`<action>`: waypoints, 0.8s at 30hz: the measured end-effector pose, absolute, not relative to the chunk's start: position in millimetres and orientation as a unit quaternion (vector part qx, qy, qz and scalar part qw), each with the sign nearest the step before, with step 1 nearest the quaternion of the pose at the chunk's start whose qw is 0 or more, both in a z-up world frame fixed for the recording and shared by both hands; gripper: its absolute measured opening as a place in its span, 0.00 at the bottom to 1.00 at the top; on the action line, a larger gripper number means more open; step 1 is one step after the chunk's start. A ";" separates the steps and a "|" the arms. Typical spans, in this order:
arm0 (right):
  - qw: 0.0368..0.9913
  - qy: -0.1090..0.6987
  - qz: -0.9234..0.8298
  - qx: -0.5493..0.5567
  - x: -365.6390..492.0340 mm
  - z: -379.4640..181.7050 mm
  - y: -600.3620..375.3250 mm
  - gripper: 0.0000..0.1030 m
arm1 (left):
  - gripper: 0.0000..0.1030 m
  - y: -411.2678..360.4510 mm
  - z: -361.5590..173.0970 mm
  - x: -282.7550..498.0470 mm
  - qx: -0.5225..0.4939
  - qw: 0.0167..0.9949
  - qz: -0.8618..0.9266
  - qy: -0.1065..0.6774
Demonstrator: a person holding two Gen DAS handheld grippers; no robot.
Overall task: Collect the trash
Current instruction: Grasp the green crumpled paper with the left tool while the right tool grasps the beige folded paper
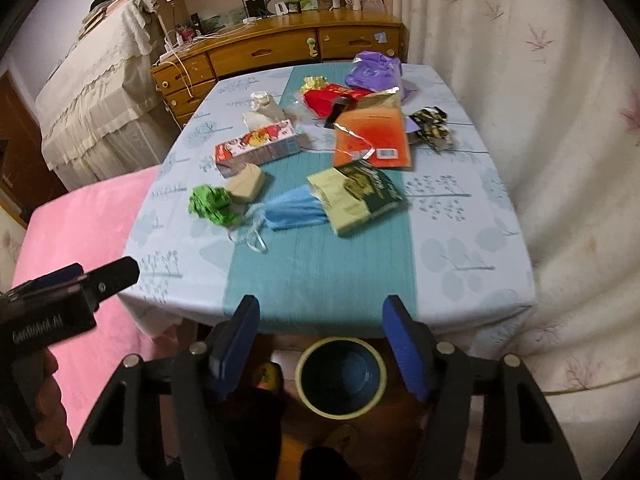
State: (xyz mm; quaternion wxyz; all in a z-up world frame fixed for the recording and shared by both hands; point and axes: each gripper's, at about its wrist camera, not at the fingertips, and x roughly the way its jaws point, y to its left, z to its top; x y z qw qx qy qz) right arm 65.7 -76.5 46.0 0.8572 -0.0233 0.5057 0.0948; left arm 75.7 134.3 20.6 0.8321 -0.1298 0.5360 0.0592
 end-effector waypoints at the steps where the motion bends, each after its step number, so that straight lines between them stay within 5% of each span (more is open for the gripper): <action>1: 0.856 0.509 0.092 -0.022 71.8 44.3 -71.9 0.61 | 0.99 146.3 17.4 88.5 -0.139 0.826 0.058 0.544; 13: 0.840 0.538 0.056 0.038 149.4 18.6 -27.7 0.54 | 0.99 195.8 -59.5 213.4 -0.212 0.743 0.039 0.633; 18: 0.838 0.542 0.038 0.055 169.7 9.1 -21.2 0.54 | 0.78 194.6 -102.0 235.6 -0.245 0.699 0.038 0.671; 22: 0.835 0.546 0.029 0.066 177.2 3.7 -22.4 0.54 | 0.75 186.9 -122.7 243.8 -0.246 0.688 0.028 0.682; 24: 0.831 0.550 0.027 0.074 180.5 0.6 -23.6 0.54 | 0.62 182.3 -127.2 245.5 -0.245 0.689 0.015 0.682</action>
